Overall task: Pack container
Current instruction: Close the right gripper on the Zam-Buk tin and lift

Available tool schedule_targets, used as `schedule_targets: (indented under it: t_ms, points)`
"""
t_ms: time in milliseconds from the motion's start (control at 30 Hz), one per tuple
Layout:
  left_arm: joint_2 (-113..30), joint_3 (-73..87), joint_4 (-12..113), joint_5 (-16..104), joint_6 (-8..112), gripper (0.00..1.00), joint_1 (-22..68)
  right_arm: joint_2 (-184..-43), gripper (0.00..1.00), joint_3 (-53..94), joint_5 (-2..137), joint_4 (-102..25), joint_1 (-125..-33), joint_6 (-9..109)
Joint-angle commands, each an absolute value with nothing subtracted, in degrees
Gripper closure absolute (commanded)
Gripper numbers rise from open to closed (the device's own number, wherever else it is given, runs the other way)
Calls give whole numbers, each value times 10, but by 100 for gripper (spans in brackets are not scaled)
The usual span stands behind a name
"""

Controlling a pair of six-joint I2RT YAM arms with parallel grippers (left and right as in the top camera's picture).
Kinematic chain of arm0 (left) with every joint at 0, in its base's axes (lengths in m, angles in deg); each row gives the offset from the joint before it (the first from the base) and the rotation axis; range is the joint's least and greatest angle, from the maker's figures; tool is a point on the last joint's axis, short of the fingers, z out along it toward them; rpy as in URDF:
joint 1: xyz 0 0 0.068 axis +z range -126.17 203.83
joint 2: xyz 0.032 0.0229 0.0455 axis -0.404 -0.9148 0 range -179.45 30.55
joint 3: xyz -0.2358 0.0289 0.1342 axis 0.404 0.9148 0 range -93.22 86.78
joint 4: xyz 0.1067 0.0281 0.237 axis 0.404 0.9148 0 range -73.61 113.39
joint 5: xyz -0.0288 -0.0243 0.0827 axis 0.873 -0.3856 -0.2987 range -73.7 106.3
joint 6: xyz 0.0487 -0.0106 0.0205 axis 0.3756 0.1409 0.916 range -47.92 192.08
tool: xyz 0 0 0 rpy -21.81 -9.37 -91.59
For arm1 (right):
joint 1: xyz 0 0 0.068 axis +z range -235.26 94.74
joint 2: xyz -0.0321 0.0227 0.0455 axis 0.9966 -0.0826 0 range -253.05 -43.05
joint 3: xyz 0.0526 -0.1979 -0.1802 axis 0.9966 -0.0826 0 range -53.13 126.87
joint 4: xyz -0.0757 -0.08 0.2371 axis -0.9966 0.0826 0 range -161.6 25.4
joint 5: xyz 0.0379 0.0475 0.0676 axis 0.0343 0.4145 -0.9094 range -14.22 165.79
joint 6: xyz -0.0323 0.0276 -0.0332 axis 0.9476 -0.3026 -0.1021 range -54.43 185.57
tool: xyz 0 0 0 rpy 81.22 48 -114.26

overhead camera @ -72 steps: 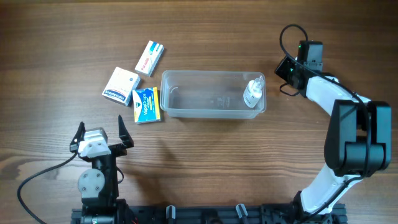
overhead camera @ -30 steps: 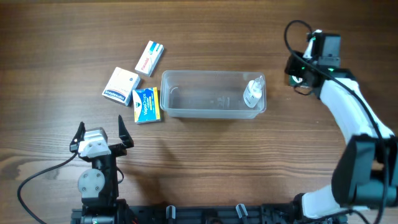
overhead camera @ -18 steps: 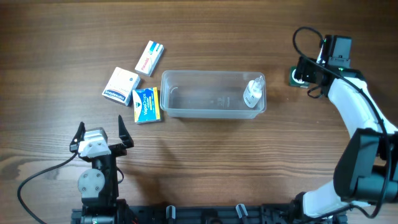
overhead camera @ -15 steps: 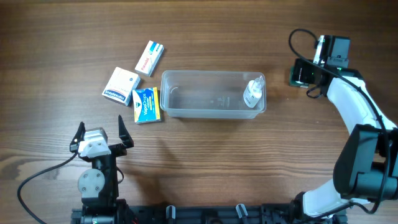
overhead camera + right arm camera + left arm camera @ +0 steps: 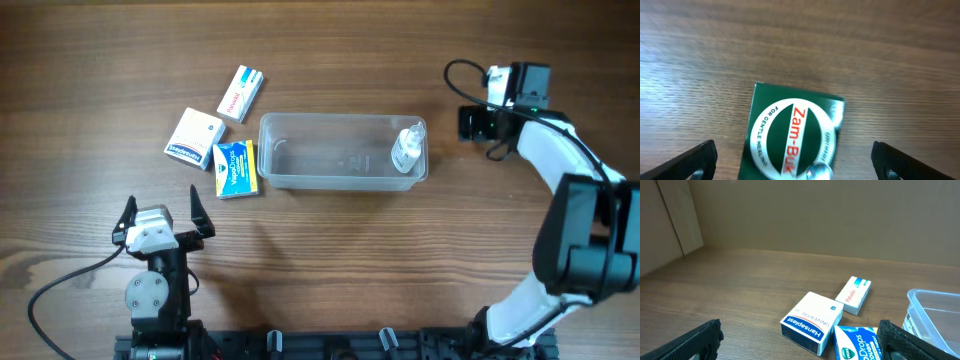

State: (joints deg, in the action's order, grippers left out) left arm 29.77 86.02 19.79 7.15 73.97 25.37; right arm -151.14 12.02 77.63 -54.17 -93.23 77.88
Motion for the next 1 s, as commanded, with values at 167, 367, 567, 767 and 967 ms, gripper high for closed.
schedule_targets:
  t_ms: [167,367,567,767,967]
  points:
    - [304,864,196,68,749,0,251,-1557,2,119,764,-574,-932,707]
    - [304,864,196,68,749,0,251,-1557,19,119,764,-577,-932,695]
    - [304,864,196,68,749,0,251,-1557,37,119,764,-577,-932,695]
    - [304,864,196,68,749,0,251,-1555,40,119,763,-576,-932,695]
    - [304,864,196,68,749,0,251,-1518,48,119,758,-574,-932,680]
